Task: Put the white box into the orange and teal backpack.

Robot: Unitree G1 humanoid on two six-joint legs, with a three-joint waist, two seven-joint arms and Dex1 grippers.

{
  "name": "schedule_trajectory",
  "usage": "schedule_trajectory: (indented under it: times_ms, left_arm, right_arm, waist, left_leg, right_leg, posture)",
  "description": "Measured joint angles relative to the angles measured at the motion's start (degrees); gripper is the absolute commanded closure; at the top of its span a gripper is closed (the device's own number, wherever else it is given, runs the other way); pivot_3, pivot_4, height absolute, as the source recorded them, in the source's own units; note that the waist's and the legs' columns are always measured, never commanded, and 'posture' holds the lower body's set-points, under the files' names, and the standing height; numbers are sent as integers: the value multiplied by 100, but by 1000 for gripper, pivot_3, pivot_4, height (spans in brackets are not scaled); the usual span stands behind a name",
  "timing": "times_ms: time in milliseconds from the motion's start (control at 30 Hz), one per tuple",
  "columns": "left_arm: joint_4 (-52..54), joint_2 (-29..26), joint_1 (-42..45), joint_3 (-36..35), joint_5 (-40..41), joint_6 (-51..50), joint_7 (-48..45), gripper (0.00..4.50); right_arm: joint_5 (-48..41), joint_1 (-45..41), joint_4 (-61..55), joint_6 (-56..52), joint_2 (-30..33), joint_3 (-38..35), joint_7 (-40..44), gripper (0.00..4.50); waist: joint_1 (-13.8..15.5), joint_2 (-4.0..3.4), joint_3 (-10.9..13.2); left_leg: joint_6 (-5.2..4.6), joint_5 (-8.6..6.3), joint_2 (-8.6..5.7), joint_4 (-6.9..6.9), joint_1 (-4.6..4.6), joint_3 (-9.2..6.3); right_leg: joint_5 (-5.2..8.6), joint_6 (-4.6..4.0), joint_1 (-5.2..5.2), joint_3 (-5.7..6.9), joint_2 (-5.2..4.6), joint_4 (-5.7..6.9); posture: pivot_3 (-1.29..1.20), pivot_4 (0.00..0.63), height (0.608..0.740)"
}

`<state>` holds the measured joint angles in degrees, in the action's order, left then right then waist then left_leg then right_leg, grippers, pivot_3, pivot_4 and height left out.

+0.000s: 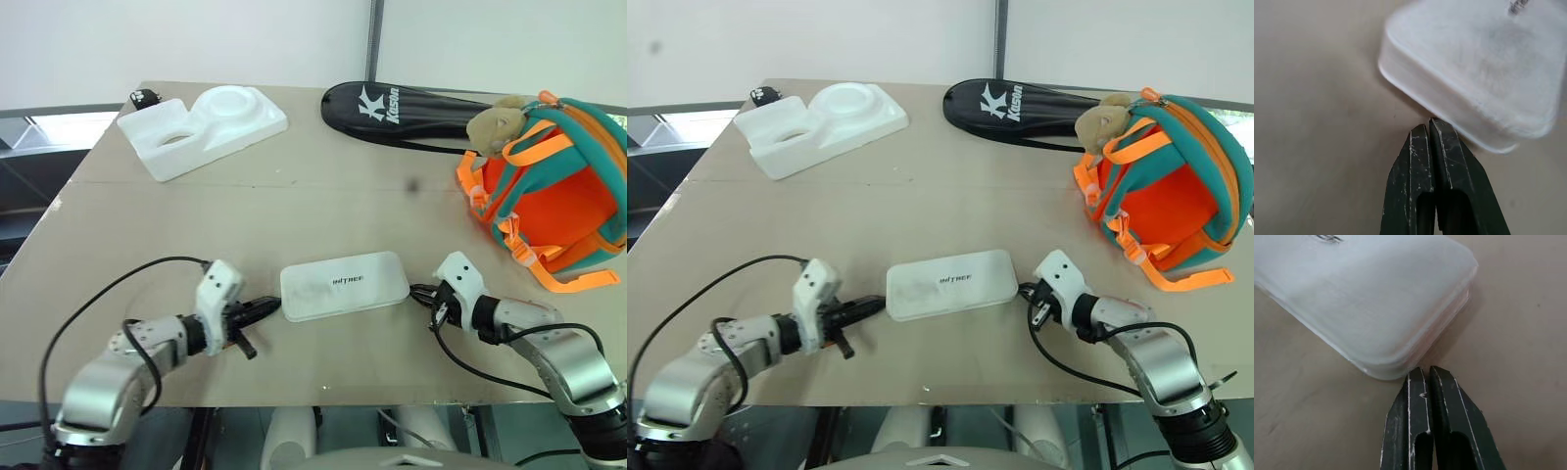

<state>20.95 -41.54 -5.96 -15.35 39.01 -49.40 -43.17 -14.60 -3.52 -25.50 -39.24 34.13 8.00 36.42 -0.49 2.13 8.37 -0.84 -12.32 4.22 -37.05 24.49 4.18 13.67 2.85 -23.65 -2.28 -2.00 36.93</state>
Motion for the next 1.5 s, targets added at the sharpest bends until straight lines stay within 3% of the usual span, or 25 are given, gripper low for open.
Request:
schedule_trajectory:
  times_ms: [167,200,233,367,567,833,967,1100,1133,1167,1267,1400,1500]
  left_arm:
    - [-526,-952,143,-681,1102,-1556,-531,878]
    - [-686,-1076,233,-783,1524,-2098,-671,232]
    - [-713,-1078,263,-802,1637,-2247,-692,99]
    - [-942,-771,706,-888,2354,-3147,-476,99]
    - [-1212,534,1291,-815,2547,-3565,577,99]
    - [-1310,1039,1398,-957,2757,-3573,1006,99]
    - [-1449,1232,1461,-1061,2883,-3577,1328,1340]
    - [-1474,1232,1453,-1176,3215,-3641,1427,3133]
    - [-1457,1228,1498,-1200,3362,-3656,1470,3457]
    - [-1468,1203,1535,-1214,3426,-3670,1536,3472]
    - [-1500,1104,1719,-1265,3729,-3683,1801,3472]
    - [-1541,879,1964,-1329,4168,-3667,1967,3472]
    - [-1545,951,2355,-1261,4386,-3443,2218,3472]
  right_arm:
    - [42,-39,164,180,168,-177,60,4500]
    - [60,-98,218,225,184,-180,88,4500]
    - [63,-130,230,245,187,-180,95,4500]
    - [135,-444,440,428,188,-143,190,4500]
    - [778,-1261,1108,870,-86,913,456,4500]
    - [944,-1570,1356,1077,-460,1333,642,4500]
    - [854,-1361,1291,1090,-482,1137,613,4500]
    - [313,-811,657,462,-403,422,549,4500]
    - [74,-670,364,150,-367,144,532,4500]
    - [-99,-579,124,-57,-341,-54,515,4500]
    - [-747,-201,-858,-767,-264,-853,341,3699]
    - [-1437,166,-1827,-1528,-578,-2087,-313,1574]
    - [-1557,-33,-2295,-2076,-1105,-3147,-1377,474]
  waist:
    - [-28,-1,2]
    - [-29,-5,4]
    - [-30,-5,4]
    - [-14,-4,5]
    - [-27,6,-1]
    - [5,7,-6]
    - [-2,11,-8]
    - [5,10,-7]
    - [9,10,-7]
    - [8,10,-6]
    - [0,10,-7]
    - [-4,10,-7]
    - [3,11,-7]
  left_leg:
    - [0,-1,-1,2,8,4]
    - [0,0,-1,4,10,6]
    - [0,-1,-1,4,10,5]
    - [0,0,-3,-1,7,0]
    - [0,0,-2,-3,5,-4]
    - [0,0,-5,-9,4,-5]
    - [1,0,-5,-10,8,-6]
    - [1,0,-5,-7,15,-11]
    - [1,0,-5,-7,16,-11]
    - [1,0,-5,-7,15,-11]
    - [1,0,-4,-7,12,-14]
    - [1,0,-4,-7,14,-13]
    - [1,0,-5,-7,16,-13]
  right_leg:
    - [1,2,-3,0,-1,-6]
    - [1,3,-5,-1,-2,-7]
    - [1,3,-5,-1,-2,-7]
    - [0,2,-1,1,-1,-3]
    - [-5,8,3,-1,5,1]
    - [-2,3,7,-3,1,5]
    - [-4,6,5,-2,2,5]
    - [-7,10,2,1,1,4]
    - [-7,10,3,2,0,4]
    - [-6,9,2,2,0,4]
    - [-2,3,3,4,1,5]
    - [-2,3,2,3,1,5]
    - [-3,3,3,3,0,2]
  posture:
    - [0,150,740]
    - [0,150,740]
    - [0,150,740]
    - [0,150,740]
    - [0,150,740]
    - [0,150,740]
    - [0,150,740]
    - [0,150,740]
    - [0,150,740]
    - [0,150,740]
    - [0,150,740]
    - [0,150,740]
    - [0,150,740]
